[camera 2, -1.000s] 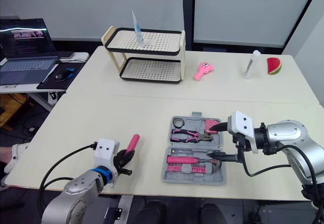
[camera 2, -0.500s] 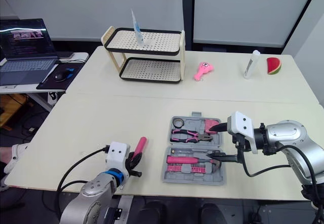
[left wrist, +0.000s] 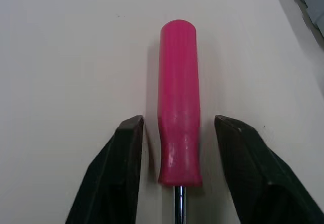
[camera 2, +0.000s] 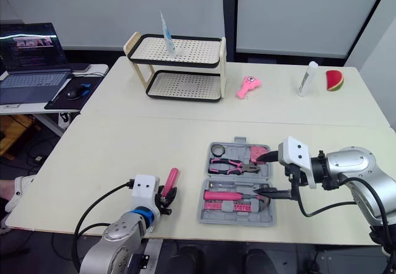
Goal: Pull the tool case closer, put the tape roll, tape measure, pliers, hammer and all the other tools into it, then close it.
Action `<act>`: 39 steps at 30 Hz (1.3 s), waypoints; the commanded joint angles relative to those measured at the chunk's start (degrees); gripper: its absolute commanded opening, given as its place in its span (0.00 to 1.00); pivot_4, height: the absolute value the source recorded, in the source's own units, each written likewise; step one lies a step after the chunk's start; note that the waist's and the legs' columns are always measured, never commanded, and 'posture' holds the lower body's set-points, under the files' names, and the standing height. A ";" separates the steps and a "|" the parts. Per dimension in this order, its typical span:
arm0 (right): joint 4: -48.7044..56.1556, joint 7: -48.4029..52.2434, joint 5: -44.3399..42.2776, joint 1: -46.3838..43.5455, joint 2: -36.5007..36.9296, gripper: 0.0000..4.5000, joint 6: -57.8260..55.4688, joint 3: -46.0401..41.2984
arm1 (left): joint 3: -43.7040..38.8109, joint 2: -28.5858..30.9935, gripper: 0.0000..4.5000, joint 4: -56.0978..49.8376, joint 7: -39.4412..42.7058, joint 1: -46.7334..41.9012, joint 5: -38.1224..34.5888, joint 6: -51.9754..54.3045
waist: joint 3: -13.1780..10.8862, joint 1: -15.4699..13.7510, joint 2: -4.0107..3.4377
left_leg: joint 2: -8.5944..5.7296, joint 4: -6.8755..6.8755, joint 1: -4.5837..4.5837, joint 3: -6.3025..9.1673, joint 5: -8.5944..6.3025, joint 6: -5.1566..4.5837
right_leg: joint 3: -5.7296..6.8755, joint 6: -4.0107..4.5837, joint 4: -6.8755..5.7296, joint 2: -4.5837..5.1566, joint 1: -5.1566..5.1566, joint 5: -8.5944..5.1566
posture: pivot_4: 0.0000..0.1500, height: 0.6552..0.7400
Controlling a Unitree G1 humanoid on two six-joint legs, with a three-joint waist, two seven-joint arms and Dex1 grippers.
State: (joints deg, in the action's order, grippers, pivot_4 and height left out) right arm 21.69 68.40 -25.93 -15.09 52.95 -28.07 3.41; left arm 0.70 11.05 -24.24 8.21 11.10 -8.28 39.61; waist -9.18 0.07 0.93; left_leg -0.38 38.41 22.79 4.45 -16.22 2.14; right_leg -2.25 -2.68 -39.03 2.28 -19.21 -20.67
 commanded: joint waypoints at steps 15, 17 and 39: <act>5.20 -4.32 -2.48 2.03 0.27 1.00 -2.46 -4.87 | -12.43 18.96 1.00 -11.06 24.57 -0.73 -12.85 -6.11 | -0.03 -0.04 -0.06 | 0.03 -0.05 -0.01 0.03 0.00 0.01 | 0.03 0.01 0.00 0.00 -0.04 0.00 | 1.00 0.87; 8.05 -6.30 -3.41 3.62 -0.25 1.00 -3.96 -5.54 | -11.39 27.34 1.00 -5.62 34.76 -4.42 -10.97 -14.73 | -0.03 -0.15 -0.06 | 0.01 -0.09 -0.02 0.02 0.01 0.01 | 0.05 0.01 0.01 -0.01 -0.02 0.00 | 1.00 0.87; 20.92 -12.37 -7.05 10.14 -1.36 1.00 -8.72 -3.42 | 36.77 35.53 1.00 78.75 84.29 -66.78 12.79 -117.20 | -0.22 0.63 -0.04 | -0.06 -0.23 0.12 -0.16 0.01 -0.01 | 0.18 0.01 -0.04 -0.20 -0.35 0.00 | 1.00 0.87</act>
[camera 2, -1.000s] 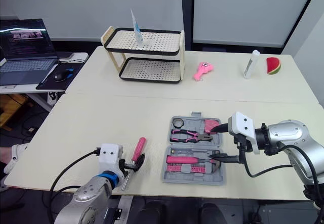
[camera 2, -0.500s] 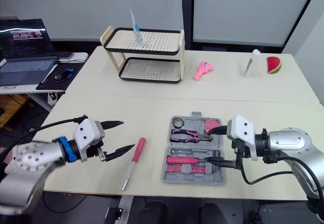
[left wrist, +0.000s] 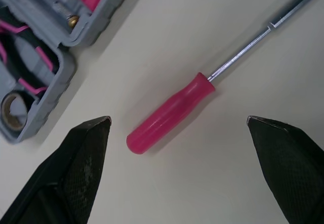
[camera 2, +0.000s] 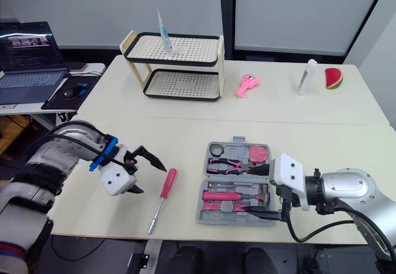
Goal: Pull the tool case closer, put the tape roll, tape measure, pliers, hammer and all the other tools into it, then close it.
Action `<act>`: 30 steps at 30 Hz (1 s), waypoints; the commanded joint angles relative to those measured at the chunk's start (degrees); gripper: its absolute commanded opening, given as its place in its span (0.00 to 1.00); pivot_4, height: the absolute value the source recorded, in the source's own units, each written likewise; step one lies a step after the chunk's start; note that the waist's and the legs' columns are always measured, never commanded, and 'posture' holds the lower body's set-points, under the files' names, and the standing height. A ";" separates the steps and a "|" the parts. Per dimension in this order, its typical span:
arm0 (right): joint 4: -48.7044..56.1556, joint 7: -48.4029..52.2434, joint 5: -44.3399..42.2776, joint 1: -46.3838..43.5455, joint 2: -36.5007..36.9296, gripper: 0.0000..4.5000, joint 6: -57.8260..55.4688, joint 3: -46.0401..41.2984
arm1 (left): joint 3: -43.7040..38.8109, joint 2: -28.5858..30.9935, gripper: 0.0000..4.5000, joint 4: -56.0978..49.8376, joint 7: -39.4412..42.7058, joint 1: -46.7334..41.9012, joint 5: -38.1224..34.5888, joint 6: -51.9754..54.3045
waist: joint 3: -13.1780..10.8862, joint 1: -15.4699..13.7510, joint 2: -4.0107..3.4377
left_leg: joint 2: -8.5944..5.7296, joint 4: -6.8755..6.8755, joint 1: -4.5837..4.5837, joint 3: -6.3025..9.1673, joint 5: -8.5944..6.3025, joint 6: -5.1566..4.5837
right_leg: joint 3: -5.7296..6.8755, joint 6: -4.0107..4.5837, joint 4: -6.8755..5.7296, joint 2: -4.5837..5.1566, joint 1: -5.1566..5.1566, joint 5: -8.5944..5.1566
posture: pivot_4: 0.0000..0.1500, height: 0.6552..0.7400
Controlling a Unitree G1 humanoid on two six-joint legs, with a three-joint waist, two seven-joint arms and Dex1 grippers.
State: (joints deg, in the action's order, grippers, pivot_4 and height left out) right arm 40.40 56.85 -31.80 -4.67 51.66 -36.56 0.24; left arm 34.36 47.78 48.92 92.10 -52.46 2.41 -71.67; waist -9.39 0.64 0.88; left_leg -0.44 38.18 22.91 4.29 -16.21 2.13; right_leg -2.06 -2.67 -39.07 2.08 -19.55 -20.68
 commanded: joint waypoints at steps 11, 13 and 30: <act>4.94 -2.81 -3.34 0.35 0.38 1.00 -2.76 -0.86 | 10.90 -14.15 1.00 19.91 -17.58 -13.75 29.94 -17.71 | -0.08 0.95 0.17 | 0.00 0.03 0.03 0.03 0.01 0.00 | 0.03 -0.01 0.00 -0.01 -0.01 -0.01 | 1.00 0.87; 5.33 -2.86 -3.72 0.60 0.75 1.00 -3.13 -1.33 | 12.06 -15.13 1.00 19.74 -23.08 -14.50 35.84 -17.03 | -0.11 1.01 0.20 | 0.00 0.03 0.04 0.04 0.01 0.01 | 0.04 -0.01 -0.01 -0.02 -0.02 -0.01 | 1.00 0.87; 7.15 -4.37 -6.45 2.04 3.08 1.00 -4.66 -4.31 | 26.02 -15.77 0.13 18.30 -66.03 -19.32 66.46 -18.54 | 0.05 -0.21 0.04 | -0.10 0.13 -0.15 0.04 0.02 -0.02 | 0.03 -0.06 -0.06 0.07 0.27 0.00 | 1.00 0.87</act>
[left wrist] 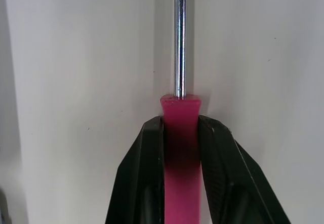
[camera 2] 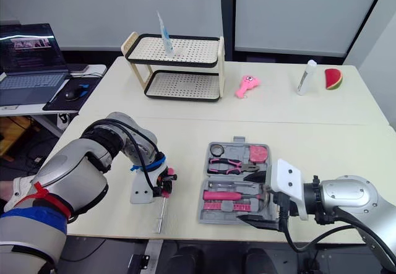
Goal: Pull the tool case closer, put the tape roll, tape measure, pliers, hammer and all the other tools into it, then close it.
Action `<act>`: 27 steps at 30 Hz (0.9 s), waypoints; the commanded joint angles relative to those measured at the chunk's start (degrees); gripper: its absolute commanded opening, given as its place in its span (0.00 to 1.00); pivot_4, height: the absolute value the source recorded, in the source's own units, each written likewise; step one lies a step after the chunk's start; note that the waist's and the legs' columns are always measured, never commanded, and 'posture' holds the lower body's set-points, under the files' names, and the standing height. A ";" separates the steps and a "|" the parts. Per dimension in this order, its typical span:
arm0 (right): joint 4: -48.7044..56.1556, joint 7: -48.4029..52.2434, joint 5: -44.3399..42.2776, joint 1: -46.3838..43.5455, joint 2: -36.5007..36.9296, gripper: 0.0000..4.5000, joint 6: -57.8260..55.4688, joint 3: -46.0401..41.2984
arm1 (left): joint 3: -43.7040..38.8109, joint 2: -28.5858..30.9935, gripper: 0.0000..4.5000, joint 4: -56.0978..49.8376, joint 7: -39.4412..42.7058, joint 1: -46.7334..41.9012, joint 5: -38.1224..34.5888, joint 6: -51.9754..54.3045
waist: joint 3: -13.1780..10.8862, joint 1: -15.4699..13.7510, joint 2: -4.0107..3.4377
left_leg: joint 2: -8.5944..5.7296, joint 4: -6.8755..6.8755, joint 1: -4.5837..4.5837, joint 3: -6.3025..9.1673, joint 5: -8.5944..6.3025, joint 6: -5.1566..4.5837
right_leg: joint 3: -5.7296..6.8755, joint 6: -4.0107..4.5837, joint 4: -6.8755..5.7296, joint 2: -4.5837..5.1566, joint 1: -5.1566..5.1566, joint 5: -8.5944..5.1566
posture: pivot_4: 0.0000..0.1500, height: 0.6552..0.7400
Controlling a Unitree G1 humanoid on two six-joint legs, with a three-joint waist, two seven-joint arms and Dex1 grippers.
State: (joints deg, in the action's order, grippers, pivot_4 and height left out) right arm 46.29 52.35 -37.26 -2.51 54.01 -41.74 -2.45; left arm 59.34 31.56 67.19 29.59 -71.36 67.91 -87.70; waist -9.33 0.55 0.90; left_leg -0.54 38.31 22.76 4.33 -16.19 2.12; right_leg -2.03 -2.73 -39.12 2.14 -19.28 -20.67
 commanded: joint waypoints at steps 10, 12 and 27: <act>-1.92 0.77 0.56 -3.28 -1.06 1.00 2.27 2.72 | 13.13 10.19 0.12 -2.75 -5.11 -7.21 -7.94 -4.80 | -0.34 0.20 0.58 | 0.06 0.12 0.21 -0.01 0.01 0.02 | -0.02 0.00 -0.37 -0.05 -0.38 0.00 | 1.00 0.87; -2.62 0.90 0.86 -3.90 -1.29 1.00 2.68 3.60 | 14.72 11.27 0.12 -2.92 -4.32 -8.38 -10.14 -4.80 | -0.36 -0.05 0.62 | 0.05 0.19 0.22 -0.01 0.01 0.02 | -0.01 0.00 -0.38 -0.05 -0.37 0.00 | 1.00 0.87; -4.35 0.19 1.93 -5.83 -2.30 1.00 0.77 7.44 | 4.34 15.99 0.12 1.02 3.81 -3.71 -28.84 -4.78 | -0.53 0.40 0.91 | 0.08 0.46 0.30 -0.03 0.06 0.10 | -0.04 -0.01 -0.77 -0.03 -0.63 -0.01 | 1.00 0.87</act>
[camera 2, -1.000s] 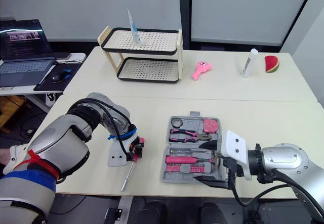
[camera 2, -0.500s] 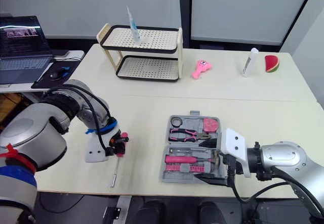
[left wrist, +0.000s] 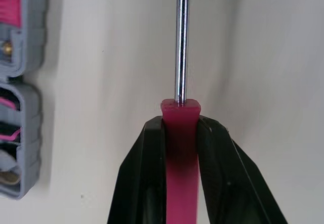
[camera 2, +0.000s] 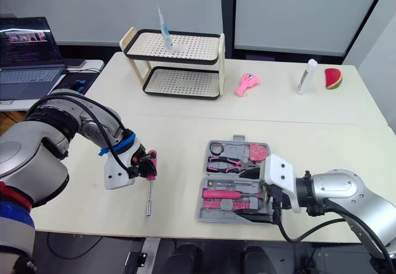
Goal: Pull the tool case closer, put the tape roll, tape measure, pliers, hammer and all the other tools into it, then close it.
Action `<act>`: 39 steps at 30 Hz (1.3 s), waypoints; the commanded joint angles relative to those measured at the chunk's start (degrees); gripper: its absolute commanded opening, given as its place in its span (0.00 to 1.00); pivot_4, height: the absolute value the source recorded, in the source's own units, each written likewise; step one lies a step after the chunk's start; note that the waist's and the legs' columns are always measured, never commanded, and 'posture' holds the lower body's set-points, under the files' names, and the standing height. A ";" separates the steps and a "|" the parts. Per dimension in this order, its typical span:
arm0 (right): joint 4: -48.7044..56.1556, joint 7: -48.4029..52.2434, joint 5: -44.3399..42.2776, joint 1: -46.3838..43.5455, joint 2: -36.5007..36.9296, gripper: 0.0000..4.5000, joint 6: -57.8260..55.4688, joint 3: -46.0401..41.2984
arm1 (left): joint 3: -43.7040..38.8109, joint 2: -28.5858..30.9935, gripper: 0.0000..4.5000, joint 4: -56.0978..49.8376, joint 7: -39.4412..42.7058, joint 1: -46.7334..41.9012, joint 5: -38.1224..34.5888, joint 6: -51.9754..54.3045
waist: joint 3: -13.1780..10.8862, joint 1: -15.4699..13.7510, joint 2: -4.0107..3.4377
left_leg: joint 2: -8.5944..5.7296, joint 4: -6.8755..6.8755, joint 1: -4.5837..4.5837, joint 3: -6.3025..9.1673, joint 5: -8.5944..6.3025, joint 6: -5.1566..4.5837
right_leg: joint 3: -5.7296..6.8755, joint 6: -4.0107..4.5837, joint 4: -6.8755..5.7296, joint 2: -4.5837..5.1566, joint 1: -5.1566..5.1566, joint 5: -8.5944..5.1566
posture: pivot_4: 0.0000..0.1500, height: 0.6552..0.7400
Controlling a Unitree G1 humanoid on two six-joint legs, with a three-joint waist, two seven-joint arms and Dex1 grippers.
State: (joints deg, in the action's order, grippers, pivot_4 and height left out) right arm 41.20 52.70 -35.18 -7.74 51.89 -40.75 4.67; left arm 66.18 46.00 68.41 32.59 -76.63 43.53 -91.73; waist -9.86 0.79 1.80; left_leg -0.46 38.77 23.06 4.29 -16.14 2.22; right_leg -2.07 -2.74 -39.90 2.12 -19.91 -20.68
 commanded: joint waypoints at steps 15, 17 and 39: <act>0.29 -4.16 1.10 -2.83 -1.74 1.00 -4.34 2.68 | -14.84 14.76 0.12 -18.58 12.67 20.52 -38.09 13.54 | 0.02 1.10 -0.04 | 0.06 0.07 0.32 0.16 0.09 0.15 | 0.09 0.00 -0.11 0.06 -0.33 0.00 | 1.00 0.87; -0.03 -4.36 1.25 -3.39 -1.82 1.00 -4.55 3.07 | -16.47 17.32 0.12 -24.00 16.27 23.76 -41.66 17.67 | 0.01 1.02 -0.04 | 0.07 0.08 0.33 0.18 0.09 0.15 | 0.08 0.01 -0.10 0.09 -0.32 0.00 | 1.00 0.87; 0.63 -8.10 3.73 -9.74 -4.90 1.00 -9.26 6.72 | -54.73 24.42 0.11 -83.12 2.50 64.43 -91.31 138.21 | 0.00 1.39 -0.14 | 0.10 0.07 0.31 0.24 -0.06 -0.11 | 0.04 0.00 -0.23 -0.13 -0.34 -0.01 | 1.00 0.87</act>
State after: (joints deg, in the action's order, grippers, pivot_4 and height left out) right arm 39.97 44.88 -30.79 -16.96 47.22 -49.70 11.53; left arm 15.56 71.77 -13.13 39.15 -12.62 -45.88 41.96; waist -9.86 2.19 1.66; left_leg -0.36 38.84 23.37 4.53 -16.20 2.11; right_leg -2.04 -2.74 -40.13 2.00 -20.25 -20.69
